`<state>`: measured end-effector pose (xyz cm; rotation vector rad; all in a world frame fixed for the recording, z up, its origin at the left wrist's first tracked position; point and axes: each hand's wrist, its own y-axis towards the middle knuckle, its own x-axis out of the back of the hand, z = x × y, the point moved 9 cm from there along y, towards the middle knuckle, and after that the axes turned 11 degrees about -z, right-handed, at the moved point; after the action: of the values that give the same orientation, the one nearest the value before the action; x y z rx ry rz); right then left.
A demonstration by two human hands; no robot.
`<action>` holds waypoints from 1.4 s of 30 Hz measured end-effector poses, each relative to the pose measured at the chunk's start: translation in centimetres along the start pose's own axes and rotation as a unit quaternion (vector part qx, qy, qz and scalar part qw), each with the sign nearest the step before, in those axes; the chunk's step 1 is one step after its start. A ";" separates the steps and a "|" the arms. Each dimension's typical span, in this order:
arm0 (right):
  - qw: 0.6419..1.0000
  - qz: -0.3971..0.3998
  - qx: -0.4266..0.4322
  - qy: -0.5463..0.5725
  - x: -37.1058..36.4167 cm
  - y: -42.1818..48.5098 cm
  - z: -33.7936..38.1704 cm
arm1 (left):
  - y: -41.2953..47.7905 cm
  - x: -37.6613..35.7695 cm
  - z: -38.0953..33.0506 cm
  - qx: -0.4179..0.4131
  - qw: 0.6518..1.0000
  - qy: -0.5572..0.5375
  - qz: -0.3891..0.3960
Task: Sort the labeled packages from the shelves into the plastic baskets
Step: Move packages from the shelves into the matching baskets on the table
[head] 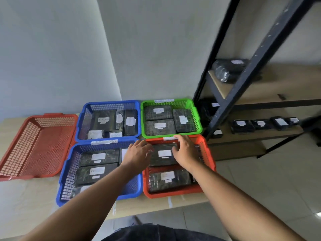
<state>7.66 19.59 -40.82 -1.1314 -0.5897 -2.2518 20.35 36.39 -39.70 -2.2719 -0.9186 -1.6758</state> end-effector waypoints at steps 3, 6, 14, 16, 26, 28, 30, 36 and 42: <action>0.999 -0.051 -0.010 0.016 5.0 0.7 -4.5 | 0.9 -1.3 -5.7 -0.023 1.000 -0.009 -0.002; 0.995 -0.093 -0.014 0.034 10.6 1.1 -9.7 | 1.8 -3.1 -12.4 -0.049 0.999 -0.012 -0.006; 0.991 -0.132 -0.023 0.023 24.9 0.7 -24.2 | 4.1 -8.2 -31.7 -0.080 0.993 -0.092 0.003; 0.991 -0.132 -0.026 0.016 28.0 0.6 -27.5 | 4.6 -9.0 -36.2 -0.077 0.990 -0.122 -0.002; 0.981 -0.184 -0.063 0.027 40.8 4.6 -38.8 | 11.6 -11.9 -51.4 -0.149 0.983 -0.103 0.006; 0.978 -0.187 -0.081 0.035 42.9 6.3 -40.6 | 14.1 -12.2 -53.5 -0.158 0.983 -0.099 0.001; 0.974 -0.201 -0.091 0.042 45.0 8.1 -42.5 | 16.7 -13.0 -55.1 -0.155 0.982 -0.107 -0.005; 0.962 -0.233 -0.130 0.055 50.2 14.7 -49.4 | 25.3 -17.2 -61.6 -0.181 0.975 -0.123 -0.032; 0.956 -0.228 -0.168 0.072 54.4 22.2 -56.1 | 34.5 -21.7 -69.1 -0.219 0.966 -0.131 -0.030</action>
<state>-37.94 -45.48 -23.89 -1.0497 -0.4531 -2.8928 -19.52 -32.23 -27.68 -2.8371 -0.7229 -1.7755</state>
